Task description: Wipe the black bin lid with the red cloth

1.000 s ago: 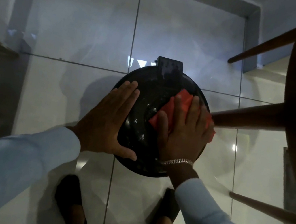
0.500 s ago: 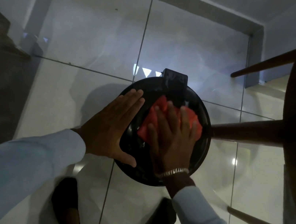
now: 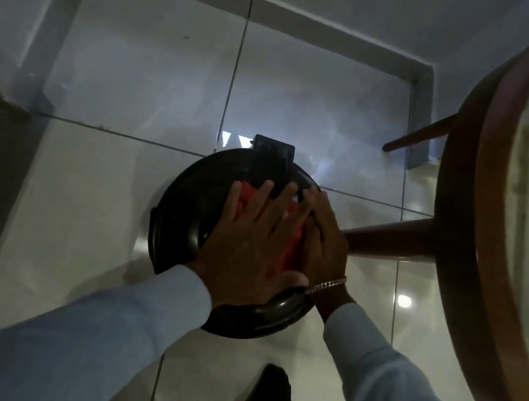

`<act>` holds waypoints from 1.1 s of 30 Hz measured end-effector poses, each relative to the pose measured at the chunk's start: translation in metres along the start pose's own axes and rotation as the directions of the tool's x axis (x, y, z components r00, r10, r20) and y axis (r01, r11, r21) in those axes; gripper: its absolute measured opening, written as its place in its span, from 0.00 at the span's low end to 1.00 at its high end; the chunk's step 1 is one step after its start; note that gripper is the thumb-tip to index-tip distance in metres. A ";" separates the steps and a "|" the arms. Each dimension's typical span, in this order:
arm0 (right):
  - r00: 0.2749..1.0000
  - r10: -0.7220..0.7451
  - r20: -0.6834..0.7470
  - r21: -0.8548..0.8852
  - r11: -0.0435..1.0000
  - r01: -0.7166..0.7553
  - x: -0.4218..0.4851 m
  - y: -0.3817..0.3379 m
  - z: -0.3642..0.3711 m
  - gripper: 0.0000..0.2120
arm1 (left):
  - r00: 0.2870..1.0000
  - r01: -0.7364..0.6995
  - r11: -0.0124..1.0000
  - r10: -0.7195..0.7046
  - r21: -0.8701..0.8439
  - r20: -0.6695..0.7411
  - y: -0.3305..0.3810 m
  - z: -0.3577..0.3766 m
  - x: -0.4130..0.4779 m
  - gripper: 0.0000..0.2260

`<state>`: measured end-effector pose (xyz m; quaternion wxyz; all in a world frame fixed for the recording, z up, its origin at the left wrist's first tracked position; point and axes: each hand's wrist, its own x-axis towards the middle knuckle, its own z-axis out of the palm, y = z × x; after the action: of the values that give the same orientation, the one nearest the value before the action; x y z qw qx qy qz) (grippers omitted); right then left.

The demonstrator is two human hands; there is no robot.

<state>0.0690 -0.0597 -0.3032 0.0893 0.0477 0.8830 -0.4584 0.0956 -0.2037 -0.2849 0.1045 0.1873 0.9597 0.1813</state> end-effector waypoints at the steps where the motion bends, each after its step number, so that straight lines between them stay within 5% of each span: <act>1: 1.000 -0.015 -0.014 -0.003 1.000 0.015 0.002 0.004 0.001 0.18 | 1.000 0.009 0.998 -0.010 0.067 0.015 -0.001 0.004 0.003 0.40; 9: 0.993 -0.115 -0.034 -0.183 0.977 0.107 0.007 0.022 0.009 0.22 | 0.999 0.046 0.993 -0.044 0.110 -0.017 -0.019 0.020 -0.018 0.31; 15: 0.963 -0.245 0.109 -0.345 0.899 0.268 0.012 0.022 0.006 0.23 | 0.965 0.210 0.976 -0.198 0.054 -0.172 -0.027 0.028 -0.037 0.28; 19: 0.915 -0.358 0.185 -0.342 0.850 0.401 0.015 0.024 0.006 0.24 | 0.944 0.186 0.983 -0.177 0.006 -0.279 -0.031 0.028 -0.036 0.25; 26: 0.922 -0.343 0.179 -0.307 0.871 0.384 0.016 0.027 0.008 0.24 | 0.725 0.464 0.840 -0.542 -0.281 -0.425 -0.039 0.027 -0.037 0.25; 28: 0.931 -0.319 0.178 -0.318 0.877 0.362 0.015 0.028 0.009 0.25 | 0.770 0.417 0.890 -0.454 -0.186 -0.447 -0.035 0.031 -0.038 0.25; 33: 0.932 -0.326 0.160 -0.318 0.877 0.361 0.013 0.023 0.010 0.25 | 0.939 -0.106 0.987 0.139 0.120 -0.315 -0.044 0.046 -0.075 0.25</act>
<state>0.0609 -0.0543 -0.3302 0.0583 -0.1495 0.9376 -0.3085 0.1618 -0.2574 -0.3337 -0.0750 0.2195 0.9583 0.1667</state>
